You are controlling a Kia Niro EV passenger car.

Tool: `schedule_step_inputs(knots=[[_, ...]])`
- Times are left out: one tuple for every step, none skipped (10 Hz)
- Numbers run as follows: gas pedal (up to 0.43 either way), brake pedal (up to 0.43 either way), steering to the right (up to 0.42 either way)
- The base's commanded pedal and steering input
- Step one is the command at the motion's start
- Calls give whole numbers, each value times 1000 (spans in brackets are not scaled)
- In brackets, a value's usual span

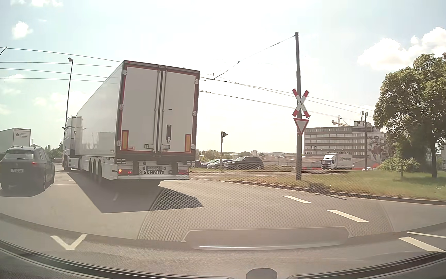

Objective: Follow the waypoints while adhering to traffic rules and regulations

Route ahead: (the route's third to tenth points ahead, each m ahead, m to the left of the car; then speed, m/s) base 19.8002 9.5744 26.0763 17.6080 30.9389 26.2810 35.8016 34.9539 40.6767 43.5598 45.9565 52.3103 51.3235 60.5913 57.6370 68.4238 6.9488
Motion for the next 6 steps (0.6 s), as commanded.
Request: schedule_step_inputs(knots=[[20,30,-85],[20,30,-95],[20,30,-103],[28,30,-112],[28,30,-119],[39,30,-127]])
